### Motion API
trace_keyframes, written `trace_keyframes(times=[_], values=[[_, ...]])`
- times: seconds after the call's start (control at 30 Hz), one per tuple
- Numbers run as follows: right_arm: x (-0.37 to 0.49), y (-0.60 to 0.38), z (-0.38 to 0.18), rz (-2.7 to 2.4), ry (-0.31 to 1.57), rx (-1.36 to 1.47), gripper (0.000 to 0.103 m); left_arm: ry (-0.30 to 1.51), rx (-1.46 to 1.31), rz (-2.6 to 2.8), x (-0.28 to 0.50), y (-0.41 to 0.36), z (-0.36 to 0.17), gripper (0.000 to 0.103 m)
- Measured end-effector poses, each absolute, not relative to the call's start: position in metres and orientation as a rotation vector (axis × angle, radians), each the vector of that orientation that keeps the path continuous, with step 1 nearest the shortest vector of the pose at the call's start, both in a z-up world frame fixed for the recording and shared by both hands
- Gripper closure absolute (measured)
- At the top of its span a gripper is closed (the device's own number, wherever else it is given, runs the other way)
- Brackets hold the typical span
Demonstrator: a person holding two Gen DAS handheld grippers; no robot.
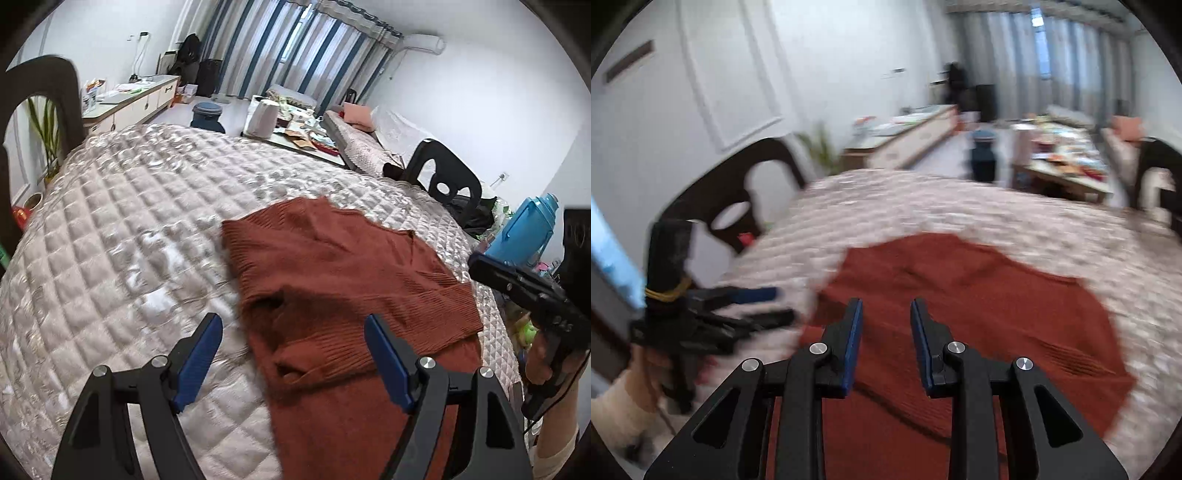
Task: Fold small clothes
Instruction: 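Fold the held sleeve across the sweater body with the right gripper and release, then grasp the sweater hem with the right gripper while the left gripper grasps the hem too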
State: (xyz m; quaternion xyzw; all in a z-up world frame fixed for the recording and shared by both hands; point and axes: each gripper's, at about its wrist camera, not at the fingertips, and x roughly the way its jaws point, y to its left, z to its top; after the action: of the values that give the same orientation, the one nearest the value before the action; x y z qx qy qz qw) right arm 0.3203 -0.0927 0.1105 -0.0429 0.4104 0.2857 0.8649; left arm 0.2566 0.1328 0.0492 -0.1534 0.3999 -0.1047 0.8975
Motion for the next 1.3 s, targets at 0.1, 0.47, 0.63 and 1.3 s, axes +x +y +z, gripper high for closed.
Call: trace_keyframes(times=[0.1,0.47,0.63,1.3], values=[[0.320,-0.134,0.096,0.424,0.898,-0.100,0.076,0.840,-0.292,-0.241,0.265,0.118,0.048,0.022],[0.321,-0.219,0.042,0.156,1.058,-0.011,0.076,0.963,-0.154,-0.174,0.280,0.097,0.021,0.022],[0.282,-0.220,0.069,0.203,0.993,-0.001,0.076,0.966,-0.162,-0.186,0.256,0.106,0.025,0.022],[0.044,-0.233,0.073,0.265,0.927,0.073,0.051,1.002,-0.171,-0.415,0.058,0.110,0.025,0.014]])
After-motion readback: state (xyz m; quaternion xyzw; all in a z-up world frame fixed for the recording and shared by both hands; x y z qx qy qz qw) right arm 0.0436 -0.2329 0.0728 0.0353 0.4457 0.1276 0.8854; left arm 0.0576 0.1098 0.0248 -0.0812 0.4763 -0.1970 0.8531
